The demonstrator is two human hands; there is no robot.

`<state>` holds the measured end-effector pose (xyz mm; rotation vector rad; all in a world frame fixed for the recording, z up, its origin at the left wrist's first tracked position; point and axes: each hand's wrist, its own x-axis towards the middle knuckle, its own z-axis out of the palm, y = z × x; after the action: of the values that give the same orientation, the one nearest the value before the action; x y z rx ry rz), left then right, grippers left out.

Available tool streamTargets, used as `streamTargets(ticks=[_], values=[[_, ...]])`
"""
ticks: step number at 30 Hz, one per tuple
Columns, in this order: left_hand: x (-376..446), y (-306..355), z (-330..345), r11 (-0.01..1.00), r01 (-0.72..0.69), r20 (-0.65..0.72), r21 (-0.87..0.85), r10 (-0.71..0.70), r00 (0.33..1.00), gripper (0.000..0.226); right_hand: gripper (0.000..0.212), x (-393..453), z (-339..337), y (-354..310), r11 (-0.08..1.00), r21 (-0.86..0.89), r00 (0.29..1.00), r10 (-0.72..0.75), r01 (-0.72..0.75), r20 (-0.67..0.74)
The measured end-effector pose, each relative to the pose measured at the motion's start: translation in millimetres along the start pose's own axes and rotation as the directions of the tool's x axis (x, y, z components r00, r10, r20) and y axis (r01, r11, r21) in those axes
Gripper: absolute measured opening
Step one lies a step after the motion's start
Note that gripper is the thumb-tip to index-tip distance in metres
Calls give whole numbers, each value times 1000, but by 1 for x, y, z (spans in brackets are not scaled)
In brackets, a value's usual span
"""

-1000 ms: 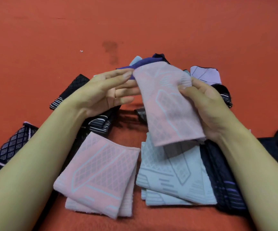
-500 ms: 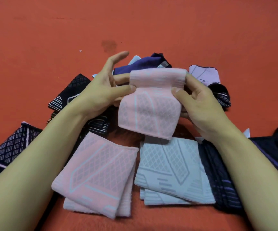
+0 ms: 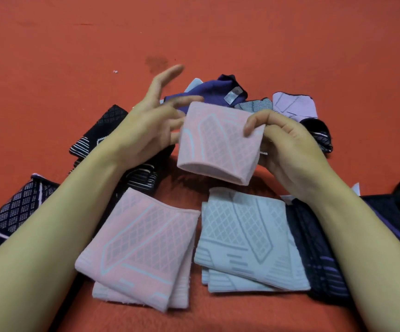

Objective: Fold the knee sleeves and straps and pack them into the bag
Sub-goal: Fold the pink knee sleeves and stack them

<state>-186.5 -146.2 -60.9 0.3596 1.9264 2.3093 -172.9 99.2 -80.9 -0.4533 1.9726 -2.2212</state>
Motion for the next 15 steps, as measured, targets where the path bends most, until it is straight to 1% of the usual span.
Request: streamTargets(ticks=[1,2,3,5,6,7,9,10,11,12,15], values=[[1,0,0,997,52,-1,-62,-52,999,62,39,0,-1,-2,1000,19,1000,19,-19,-5],[1,-1,0,992,100,2,-79,-100,995,62,31,-1,-1,-4,999,31,999,34,-34,-10],[-1,-1,0,990,139,16,-37,-138,990,67,25,0,-2,-3,998,39,999,47,-47,-17],[-7,-3,0,977,162,79,140,-175,982,81,29,1,-1,0,999,19,999,35,-35,-29],[-10,-3,1,961,163,108,223,-190,976,87,37,1,-2,2,1000,-26,999,-5,4,-33],[-12,-3,3,944,160,126,288,-203,971,92,50,0,-4,5,994,-92,998,-56,53,-24],[-14,-1,5,923,139,118,360,-192,974,96,82,-3,-6,7,965,-231,992,-115,124,49],[-13,0,6,922,124,105,367,-173,979,96,92,-5,-5,6,956,-263,991,-109,127,83],[-13,1,5,930,111,93,349,-153,984,95,96,-6,-4,5,959,-266,993,-79,99,86],[-12,2,4,941,98,83,325,-131,988,94,98,-8,-1,3,973,-228,998,-27,41,65],[-11,5,-3,955,72,44,287,-88,995,98,98,-9,2,-2,983,-9,983,181,-181,1]])
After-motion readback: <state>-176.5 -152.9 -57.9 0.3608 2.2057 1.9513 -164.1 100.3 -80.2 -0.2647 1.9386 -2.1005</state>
